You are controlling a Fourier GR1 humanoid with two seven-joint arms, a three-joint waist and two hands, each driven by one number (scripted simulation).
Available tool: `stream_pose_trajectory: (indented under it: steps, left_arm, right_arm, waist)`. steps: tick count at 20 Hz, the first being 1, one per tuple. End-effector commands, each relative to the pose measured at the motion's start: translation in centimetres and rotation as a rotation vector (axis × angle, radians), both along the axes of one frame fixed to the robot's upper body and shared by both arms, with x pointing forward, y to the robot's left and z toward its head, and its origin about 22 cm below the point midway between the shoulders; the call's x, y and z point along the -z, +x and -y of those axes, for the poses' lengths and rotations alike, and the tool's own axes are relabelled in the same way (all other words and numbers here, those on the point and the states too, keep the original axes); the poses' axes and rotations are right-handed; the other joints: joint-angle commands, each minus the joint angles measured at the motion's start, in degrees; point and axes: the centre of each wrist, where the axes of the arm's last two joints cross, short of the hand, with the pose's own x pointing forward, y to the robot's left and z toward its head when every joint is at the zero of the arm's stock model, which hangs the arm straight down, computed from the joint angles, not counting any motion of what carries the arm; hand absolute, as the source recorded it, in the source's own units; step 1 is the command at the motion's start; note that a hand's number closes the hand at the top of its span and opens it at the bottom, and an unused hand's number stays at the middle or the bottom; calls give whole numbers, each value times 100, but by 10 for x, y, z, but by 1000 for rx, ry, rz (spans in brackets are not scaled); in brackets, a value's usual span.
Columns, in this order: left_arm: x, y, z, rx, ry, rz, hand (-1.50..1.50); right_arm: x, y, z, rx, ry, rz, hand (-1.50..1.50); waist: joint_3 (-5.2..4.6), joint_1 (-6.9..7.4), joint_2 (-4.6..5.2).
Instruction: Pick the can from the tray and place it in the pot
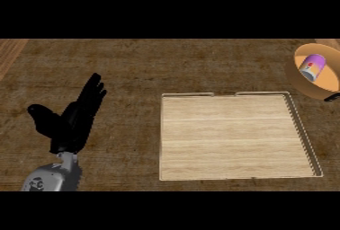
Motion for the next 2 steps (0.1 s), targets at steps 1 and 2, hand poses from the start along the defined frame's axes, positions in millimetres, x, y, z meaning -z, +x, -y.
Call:
stream_pose_trajectory:
  steps: [1,2]
  left_arm:
    - [4,-4,-10,16,4,-4,0]
    - [1,-1,3,5,5,4,0]
  right_arm:
    - [-15,-14,21,102,70,140,-150]
    - [-4,-16,25,125,40,133,-150]
  waist:
    - [-3,9,-7]
    - [-1,-8,-4]
